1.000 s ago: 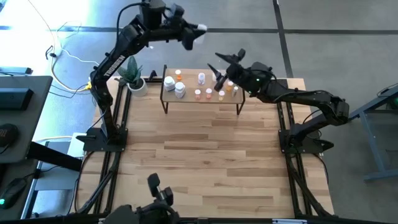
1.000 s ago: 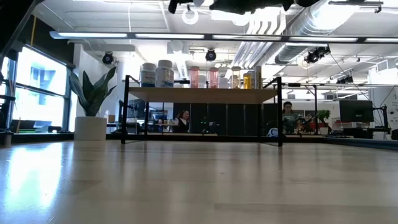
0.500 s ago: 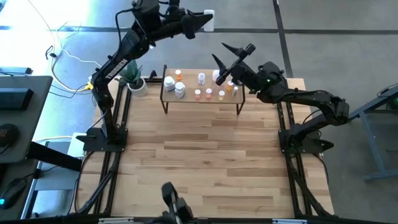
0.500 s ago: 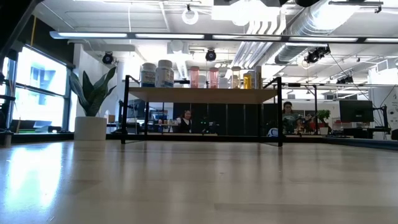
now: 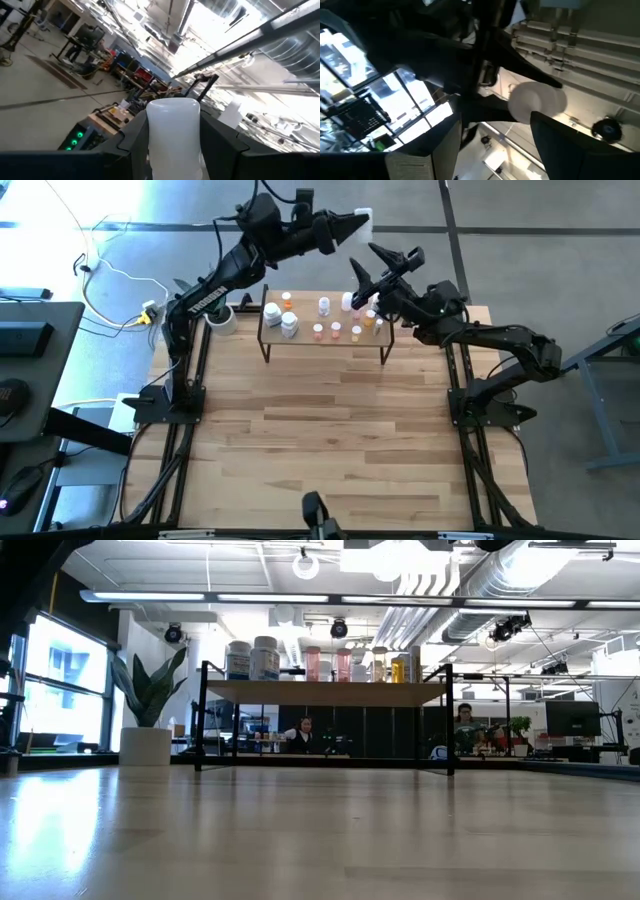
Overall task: Pick and place medicine bottles onto shelf by color
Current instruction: Adjust the white pill bottle on the shelf
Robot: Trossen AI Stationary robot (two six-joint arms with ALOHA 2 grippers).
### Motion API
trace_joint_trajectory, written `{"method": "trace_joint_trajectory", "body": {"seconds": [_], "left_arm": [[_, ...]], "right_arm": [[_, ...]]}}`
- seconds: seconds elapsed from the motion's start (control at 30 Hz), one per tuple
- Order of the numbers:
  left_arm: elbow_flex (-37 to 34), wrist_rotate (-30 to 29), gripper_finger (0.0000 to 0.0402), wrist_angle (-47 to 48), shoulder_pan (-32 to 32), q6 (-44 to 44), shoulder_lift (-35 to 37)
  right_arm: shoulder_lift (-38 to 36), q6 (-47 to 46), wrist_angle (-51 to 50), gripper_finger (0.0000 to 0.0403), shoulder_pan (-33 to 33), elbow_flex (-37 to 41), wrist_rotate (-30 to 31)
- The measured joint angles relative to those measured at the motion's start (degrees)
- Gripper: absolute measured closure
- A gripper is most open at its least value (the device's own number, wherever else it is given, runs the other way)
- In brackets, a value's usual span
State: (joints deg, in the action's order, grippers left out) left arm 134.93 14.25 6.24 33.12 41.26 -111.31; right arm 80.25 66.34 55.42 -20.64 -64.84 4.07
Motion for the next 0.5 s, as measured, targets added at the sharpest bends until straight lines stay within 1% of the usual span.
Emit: {"method": "trace_joint_trajectory", "body": {"seconds": [0.07,0.13,0.2,0.27,0.37,0.5], "left_arm": [[0.0,-1.11,0.0263,-0.48,-0.38,0.04,-0.41],[0.02,-2.61,0.0263,-0.47,-0.62,-0.31,-0.7],[0.0,-3.18,0.0263,-0.36,-0.62,-0.3,-0.83],[0.0,-3.42,0.0263,-0.61,-0.62,-0.32,-0.75],[0.0,-4.58,0.0263,-0.66,-0.7,-0.29,-0.72],[0.04,-4.95,0.0263,-1.17,-1.74,0.61,-1.34]], "right_arm": [[0.0,0.15,1.42,0.0174,0.0,0.0,1.0],[0.0,1.14,2.8,0.0174,0.21,0.0,4.37],[-0.02,2.03,3.58,0.0174,0.41,0.0,6.14],[0.0,2.09,4.31,0.0174,0.41,0.0,5.55],[-0.02,2.23,5.06,0.0174,0.41,0.0,2.65],[-0.02,1.62,5.89,0.0174,0.09,0.0,1.96]]}}
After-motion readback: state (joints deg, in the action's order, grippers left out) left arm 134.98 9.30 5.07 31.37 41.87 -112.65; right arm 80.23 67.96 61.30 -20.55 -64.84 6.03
